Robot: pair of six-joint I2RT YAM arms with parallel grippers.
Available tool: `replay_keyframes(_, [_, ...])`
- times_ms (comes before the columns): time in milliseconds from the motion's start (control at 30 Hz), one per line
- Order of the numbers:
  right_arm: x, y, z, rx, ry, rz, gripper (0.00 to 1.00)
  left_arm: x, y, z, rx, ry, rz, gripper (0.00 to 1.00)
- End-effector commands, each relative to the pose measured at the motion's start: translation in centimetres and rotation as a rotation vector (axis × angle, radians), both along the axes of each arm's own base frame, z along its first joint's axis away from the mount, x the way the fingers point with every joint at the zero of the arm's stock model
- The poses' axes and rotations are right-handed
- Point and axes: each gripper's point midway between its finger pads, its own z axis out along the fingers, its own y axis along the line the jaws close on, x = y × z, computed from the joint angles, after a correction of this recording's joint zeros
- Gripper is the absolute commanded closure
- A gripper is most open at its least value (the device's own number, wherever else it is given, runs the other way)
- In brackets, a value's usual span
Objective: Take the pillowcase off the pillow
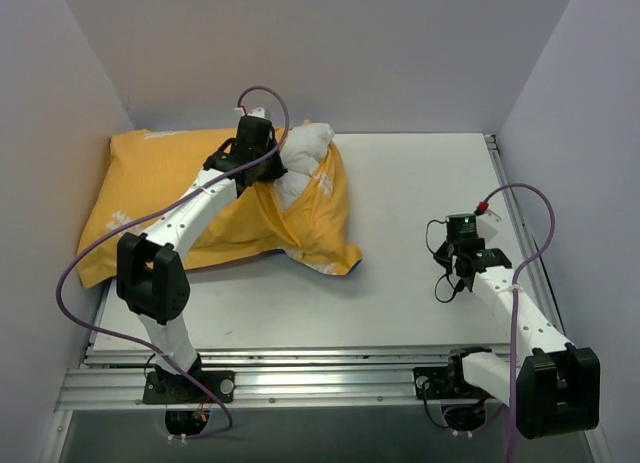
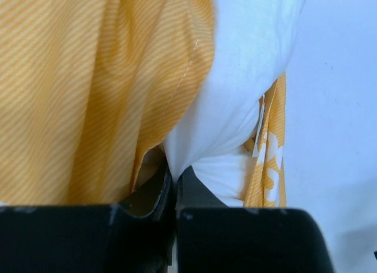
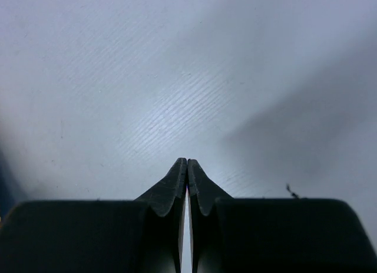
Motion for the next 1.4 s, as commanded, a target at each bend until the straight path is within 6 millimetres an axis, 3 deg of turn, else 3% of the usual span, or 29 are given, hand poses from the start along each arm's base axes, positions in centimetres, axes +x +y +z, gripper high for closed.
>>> replay_keyframes(0, [0.5, 1.1, 1.6, 0.015, -0.023, 0.116, 1.00, -0.4, 0.8, 5.7, -0.038, -0.114, 0.038, 0.98])
replay_keyframes(100, [2.8, 3.9, 5.1, 0.049, -0.110, 0.201, 1.00, -1.5, -1.7, 5.8, -0.066, -0.125, -0.034, 0.98])
replay_keyframes(133, [3.2, 5.8, 5.7, 0.052, -0.120, 0.253, 0.99, -2.1, -2.8, 5.6, -0.069, -0.122, -0.060, 0.98])
replay_keyframes(167, [4.3, 7.1, 7.9, 0.059, -0.173, 0.274, 0.88, -2.4, -3.3, 5.5, -0.074, -0.118, -0.068, 0.98])
replay_keyframes(267, [5.7, 10.6, 9.7, 0.089, -0.211, 0.333, 0.66, -3.1, -4.6, 4.9, -0.096, -0.103, -0.084, 0.98])
replay_keyframes(300, [6.6, 11.5, 11.2, 0.105, -0.248, 0.339, 0.61, -3.2, -4.8, 4.8, -0.104, -0.103, -0.088, 0.98])
replay_keyframes(367, [7.7, 13.1, 11.4, 0.124, -0.259, 0.351, 0.44, -3.6, -5.5, 4.7, -0.111, -0.096, -0.098, 0.98])
replay_keyframes(400, [8.5, 13.9, 12.5, 0.138, -0.283, 0.354, 0.40, -3.6, -5.7, 4.6, -0.111, -0.096, -0.101, 0.98])
replay_keyframes(533, [10.7, 17.8, 12.1, 0.164, -0.269, 0.395, 0.25, -4.0, -6.7, 4.7, -0.111, -0.098, -0.119, 0.98])
replay_keyframes(733, [12.5, 21.9, 10.5, 0.180, -0.247, 0.414, 0.23, -4.4, -7.5, 4.0, -0.103, -0.089, -0.134, 0.98])
replay_keyframes(967, [12.2, 23.7, 6.6, 0.195, -0.178, 0.430, 0.23, -4.4, -7.3, 2.9, -0.086, -0.079, -0.133, 0.98])
replay_keyframes(1067, [12.2, 24.0, 7.3, 0.212, -0.192, 0.437, 0.23, -4.4, -7.4, 2.6, -0.085, -0.074, -0.136, 0.98])
replay_keyframes(1267, [12.8, 23.5, 11.2, 0.190, -0.270, 0.425, 0.23, -4.6, -7.6, 1.8, -0.082, -0.062, -0.139, 0.98])
replay_keyframes(1367, [13.2, 23.7, 10.1, 0.186, -0.245, 0.420, 0.22, -4.8, -7.7, 1.8, -0.082, -0.064, -0.142, 0.98])
